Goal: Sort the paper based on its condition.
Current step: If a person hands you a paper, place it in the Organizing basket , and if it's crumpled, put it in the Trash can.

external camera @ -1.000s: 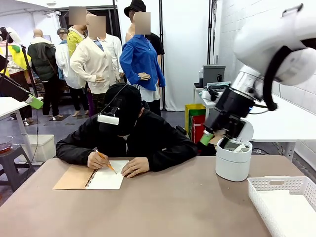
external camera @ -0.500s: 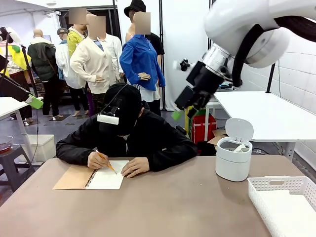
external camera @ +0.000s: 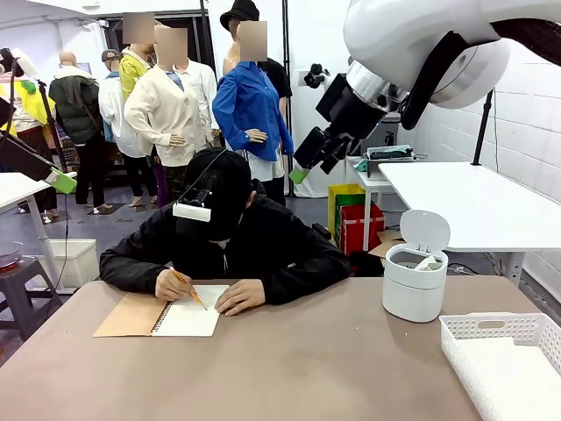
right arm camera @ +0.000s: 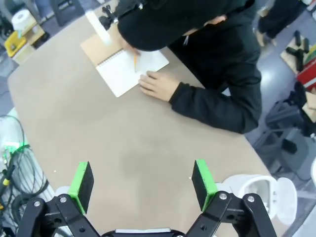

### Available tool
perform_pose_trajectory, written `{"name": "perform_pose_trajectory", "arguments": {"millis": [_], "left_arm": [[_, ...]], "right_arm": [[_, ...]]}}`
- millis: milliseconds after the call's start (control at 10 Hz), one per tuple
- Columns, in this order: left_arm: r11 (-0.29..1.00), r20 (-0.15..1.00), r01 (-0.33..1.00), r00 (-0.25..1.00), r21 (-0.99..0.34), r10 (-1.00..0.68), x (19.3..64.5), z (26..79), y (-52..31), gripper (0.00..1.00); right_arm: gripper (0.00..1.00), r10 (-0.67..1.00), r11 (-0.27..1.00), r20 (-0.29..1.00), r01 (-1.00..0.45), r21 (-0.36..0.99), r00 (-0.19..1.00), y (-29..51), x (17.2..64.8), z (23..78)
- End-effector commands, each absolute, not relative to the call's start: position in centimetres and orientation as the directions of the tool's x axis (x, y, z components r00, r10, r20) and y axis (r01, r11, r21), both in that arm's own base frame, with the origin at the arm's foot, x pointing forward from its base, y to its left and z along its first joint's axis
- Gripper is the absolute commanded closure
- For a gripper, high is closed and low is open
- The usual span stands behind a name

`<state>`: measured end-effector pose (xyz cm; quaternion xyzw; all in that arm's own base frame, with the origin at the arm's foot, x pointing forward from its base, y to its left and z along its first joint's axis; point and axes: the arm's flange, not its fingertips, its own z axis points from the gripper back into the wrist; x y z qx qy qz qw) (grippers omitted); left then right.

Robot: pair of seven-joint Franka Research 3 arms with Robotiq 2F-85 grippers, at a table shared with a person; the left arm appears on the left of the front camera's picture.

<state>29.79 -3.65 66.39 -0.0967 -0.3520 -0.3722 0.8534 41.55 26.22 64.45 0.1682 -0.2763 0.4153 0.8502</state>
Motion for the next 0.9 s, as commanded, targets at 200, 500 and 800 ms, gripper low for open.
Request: {"name": "perform_pose_trajectory", "arguments": {"millis": [200, 500, 800], "left_arm": [[0.707, 0.676, 0.7, 0.475, 0.097, -0.563, 29.8, 66.3, -3.5, 0.0], [0.707, 0.676, 0.7, 0.475, 0.097, -0.563, 29.8, 66.3, -3.5, 0.0], [0.707, 0.676, 0.7, 0.475, 0.097, -0.563, 29.8, 66.3, -3.5, 0.0]], "right_arm": [[0.0, 0.605, 0.666, 0.604, -0.745, -0.027, 0.519, 26.5, 40.4, 65.6], [0.0, 0.599, 0.67, 0.597, -0.742, -0.007, 0.534, 26.8, 40.2, 66.0], [0.0, 0.58, 0.648, 0.598, -0.758, 0.072, 0.553, 25.7, 40.5, 65.7]]}}
